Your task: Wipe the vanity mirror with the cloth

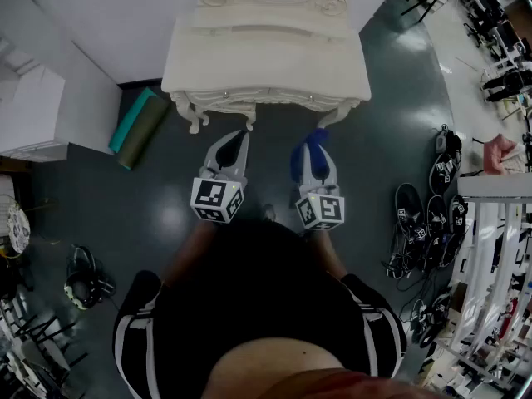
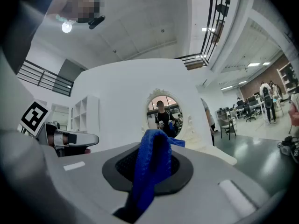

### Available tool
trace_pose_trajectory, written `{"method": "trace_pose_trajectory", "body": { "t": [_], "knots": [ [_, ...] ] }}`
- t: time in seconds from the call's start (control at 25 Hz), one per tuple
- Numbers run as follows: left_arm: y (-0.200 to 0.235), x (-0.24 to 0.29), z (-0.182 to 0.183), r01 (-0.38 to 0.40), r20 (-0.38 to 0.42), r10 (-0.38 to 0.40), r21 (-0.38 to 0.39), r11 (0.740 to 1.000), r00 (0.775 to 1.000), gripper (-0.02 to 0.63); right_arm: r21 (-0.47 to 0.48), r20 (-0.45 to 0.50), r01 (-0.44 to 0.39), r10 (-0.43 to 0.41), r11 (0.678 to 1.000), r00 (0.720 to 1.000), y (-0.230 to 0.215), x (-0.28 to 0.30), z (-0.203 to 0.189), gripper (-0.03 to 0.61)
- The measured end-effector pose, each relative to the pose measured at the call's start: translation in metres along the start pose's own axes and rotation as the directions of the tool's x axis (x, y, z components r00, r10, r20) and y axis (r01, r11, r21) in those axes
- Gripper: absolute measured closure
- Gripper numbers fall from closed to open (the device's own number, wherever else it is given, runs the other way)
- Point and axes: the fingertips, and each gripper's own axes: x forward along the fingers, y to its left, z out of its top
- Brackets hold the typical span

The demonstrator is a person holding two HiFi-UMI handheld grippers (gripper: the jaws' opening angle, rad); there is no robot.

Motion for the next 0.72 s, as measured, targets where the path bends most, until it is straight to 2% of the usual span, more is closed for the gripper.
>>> {"method": "trace_pose_trajectory", "body": {
  "t": [0.36, 0.72],
  "knots": [
    [0.010, -0.005, 0.000, -0.011, -0.006, 0.011, -0.012, 1.000, 1.000, 0.604, -0.004, -0.011, -0.007, 0.007, 1.000, 1.000, 0.010, 0.004, 0.000, 0.538],
    [0.027, -0.013, -0.002, -0.009, -0.006, 0.008, -0.019, 1.000, 1.000, 0.604, 0.049, 0.014, 0.013, -0.014, 0.999, 1.000, 0.019, 0.009, -0.004, 0.537]
  ]
}}
